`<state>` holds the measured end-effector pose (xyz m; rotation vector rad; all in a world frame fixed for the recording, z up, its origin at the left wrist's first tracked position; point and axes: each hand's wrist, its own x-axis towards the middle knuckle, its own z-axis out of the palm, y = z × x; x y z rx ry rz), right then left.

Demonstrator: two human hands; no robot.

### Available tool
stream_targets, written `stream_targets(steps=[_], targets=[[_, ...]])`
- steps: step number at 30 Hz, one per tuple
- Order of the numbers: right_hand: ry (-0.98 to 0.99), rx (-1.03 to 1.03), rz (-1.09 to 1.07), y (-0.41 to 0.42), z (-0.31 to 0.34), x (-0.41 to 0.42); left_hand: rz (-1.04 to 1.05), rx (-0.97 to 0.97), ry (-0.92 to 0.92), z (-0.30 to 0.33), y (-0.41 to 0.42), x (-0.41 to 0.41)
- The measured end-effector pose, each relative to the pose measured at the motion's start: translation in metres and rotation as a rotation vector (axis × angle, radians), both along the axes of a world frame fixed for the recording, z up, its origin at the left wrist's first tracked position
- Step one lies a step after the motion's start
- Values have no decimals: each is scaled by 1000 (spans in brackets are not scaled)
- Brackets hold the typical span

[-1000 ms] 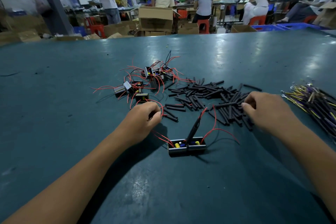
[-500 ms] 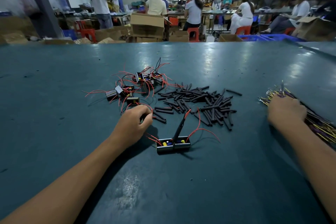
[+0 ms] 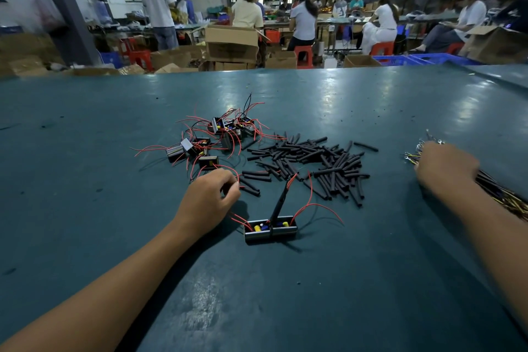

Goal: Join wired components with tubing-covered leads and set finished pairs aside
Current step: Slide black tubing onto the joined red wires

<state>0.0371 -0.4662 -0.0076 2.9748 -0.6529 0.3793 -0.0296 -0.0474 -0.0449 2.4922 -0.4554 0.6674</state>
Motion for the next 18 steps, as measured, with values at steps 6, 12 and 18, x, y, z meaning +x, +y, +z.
stream_targets(steps=[6, 12, 18], targets=[[-9, 148, -123, -2, 5, 13, 44, -35, 26, -3, 1, 5], [4, 111, -117, -6, -1, 13, 238, -112, 133, -4, 1, 17], [-150, 209, 49, 24, 8, -1, 299, -213, 254, -6, 1, 21]])
